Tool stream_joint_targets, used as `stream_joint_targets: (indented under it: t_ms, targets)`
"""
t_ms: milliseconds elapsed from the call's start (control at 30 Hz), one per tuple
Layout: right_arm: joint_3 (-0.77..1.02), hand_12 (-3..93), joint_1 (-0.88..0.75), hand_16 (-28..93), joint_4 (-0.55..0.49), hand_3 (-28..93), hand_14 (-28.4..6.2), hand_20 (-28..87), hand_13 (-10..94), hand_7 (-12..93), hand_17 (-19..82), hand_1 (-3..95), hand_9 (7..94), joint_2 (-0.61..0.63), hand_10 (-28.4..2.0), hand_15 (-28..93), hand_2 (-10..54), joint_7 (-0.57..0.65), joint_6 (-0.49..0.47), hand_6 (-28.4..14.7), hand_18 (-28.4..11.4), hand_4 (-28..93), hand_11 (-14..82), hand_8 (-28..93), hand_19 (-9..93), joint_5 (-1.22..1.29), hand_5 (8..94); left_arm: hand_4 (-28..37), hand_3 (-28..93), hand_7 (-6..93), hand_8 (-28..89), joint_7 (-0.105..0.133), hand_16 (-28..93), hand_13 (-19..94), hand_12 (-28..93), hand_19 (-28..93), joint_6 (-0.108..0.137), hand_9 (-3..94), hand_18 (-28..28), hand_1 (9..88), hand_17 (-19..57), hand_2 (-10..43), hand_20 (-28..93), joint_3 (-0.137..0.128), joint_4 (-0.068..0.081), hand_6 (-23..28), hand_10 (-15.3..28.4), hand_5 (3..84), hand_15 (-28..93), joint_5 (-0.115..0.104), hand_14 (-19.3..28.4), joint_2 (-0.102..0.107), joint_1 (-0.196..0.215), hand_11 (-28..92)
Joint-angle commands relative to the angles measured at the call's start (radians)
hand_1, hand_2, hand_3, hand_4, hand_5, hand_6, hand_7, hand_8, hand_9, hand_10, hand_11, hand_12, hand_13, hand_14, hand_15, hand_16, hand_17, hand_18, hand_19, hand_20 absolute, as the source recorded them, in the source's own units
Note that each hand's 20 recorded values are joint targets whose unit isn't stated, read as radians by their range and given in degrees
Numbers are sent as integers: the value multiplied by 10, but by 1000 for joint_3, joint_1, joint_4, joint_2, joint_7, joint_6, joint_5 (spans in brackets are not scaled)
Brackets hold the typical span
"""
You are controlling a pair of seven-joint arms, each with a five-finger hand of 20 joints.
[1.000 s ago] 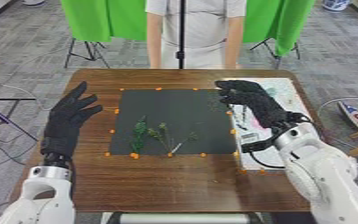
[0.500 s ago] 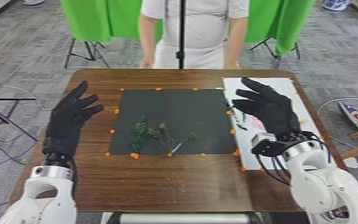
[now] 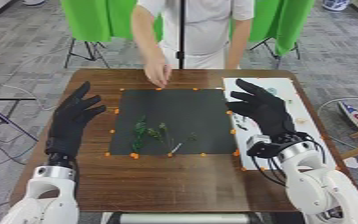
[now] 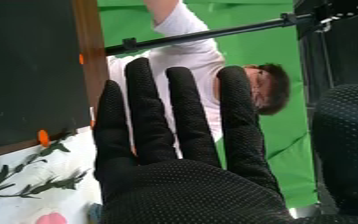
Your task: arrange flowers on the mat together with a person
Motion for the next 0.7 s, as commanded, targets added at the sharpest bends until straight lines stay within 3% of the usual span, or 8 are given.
stream_joint_targets:
  t_ms: [33,200,467,700]
  targets:
    - [-3,144,-8,168,-2,803,-177,195,348,164,52,130,433,-8,-141,270,79,-5,-6,35,-201,-283,95,-131,436,-4,414,-283,784,79,-78,8,-67,279,100,433,-1,371,238,203,-91,65,138,3,10,34,166,344,461,-9,251,-1,9,201]
    - [-17,145,-5,168,1,804,-177,195,348,163,52,129,433,-22,-141,271,80,-7,3,35,-201,-283,95,-131,436,0,413,-283,783,79,-78,25,-70,283,97,432,12,368,239,204,-90,66,137,-4,10,32,164,342,452,-18,247,2,14,197]
    - [-6,145,-22,168,-2,805,-178,194,349,163,52,129,433,-27,-141,272,80,-1,-3,35,-201,-283,94,-130,436,-1,412,-283,783,82,-78,5,-64,286,99,432,1,370,239,201,-90,67,137,-27,5,34,165,346,448,-5,248,-13,23,200]
    - [-5,144,-30,168,-6,805,-177,195,354,164,52,129,434,-30,-141,276,81,7,-3,36,-202,-283,94,-130,438,-3,412,-283,782,85,-78,-7,-65,283,103,435,-7,376,240,200,-91,68,139,-30,3,39,171,352,475,1,254,-21,30,218]
